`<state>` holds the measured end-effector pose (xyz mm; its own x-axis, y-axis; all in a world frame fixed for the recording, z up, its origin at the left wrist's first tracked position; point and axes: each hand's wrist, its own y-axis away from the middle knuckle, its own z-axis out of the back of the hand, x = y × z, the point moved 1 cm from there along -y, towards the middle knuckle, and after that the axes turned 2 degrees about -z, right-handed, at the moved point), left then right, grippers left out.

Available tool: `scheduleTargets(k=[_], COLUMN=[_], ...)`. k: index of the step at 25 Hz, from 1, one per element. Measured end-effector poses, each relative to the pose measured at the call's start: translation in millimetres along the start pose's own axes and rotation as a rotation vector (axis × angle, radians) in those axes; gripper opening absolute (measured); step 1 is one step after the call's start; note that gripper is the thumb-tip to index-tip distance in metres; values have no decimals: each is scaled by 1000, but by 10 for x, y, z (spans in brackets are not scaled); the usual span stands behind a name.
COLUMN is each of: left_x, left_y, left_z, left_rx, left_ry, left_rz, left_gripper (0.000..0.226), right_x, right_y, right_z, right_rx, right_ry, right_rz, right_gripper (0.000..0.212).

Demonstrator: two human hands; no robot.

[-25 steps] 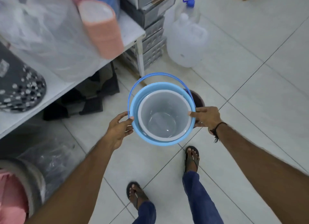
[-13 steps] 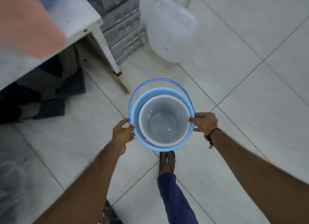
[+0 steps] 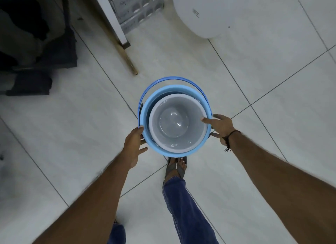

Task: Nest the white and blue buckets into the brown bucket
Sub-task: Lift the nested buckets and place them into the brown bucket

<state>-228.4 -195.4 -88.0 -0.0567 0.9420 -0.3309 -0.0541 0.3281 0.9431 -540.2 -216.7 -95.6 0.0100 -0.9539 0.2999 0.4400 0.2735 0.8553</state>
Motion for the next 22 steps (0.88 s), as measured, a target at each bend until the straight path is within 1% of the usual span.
scheduleTargets(k=[2,4,7,9,12,14,16,18,20,22], left_x=[-37,-105,-238,-312,-546,-698,-914,-1152,-1425,-1751], left_y=[96,294,865,1362,2441,3170,3910,4571,5159,5608], left_z=[104,255,652,999,1786,2317,2889,3423,3905,4327], left_rx=[35,28,-8,-43,-92,-90,-49,-22,-44,-82], left_ry=[62,74,76,52,71,27,-55,-119,-122,-112], left_rz=[34,46,28,25,-42,-101,-168,-258,-357,-463], left_gripper=[39,38,35,32,29,33,38,40,43,50], right_x=[48,118,293,438,682,821,968,1147,1379,1674], right_y=[101,357,1075,1681,2949,3786,4629,5443,6199,6801], right_z=[-11,-4,-27,-77,-207,-263,-332,-422,-573,-740], right_rx=[86,105,140,186,253,287,310,316,317,343], right_ry=[9,30,80,124,134,137,161,190,189,162], right_rz=[-5,29,76,93,173,244,319,406,485,572], right_gripper=[68,66,63,55,48,50,53,61,65,62])
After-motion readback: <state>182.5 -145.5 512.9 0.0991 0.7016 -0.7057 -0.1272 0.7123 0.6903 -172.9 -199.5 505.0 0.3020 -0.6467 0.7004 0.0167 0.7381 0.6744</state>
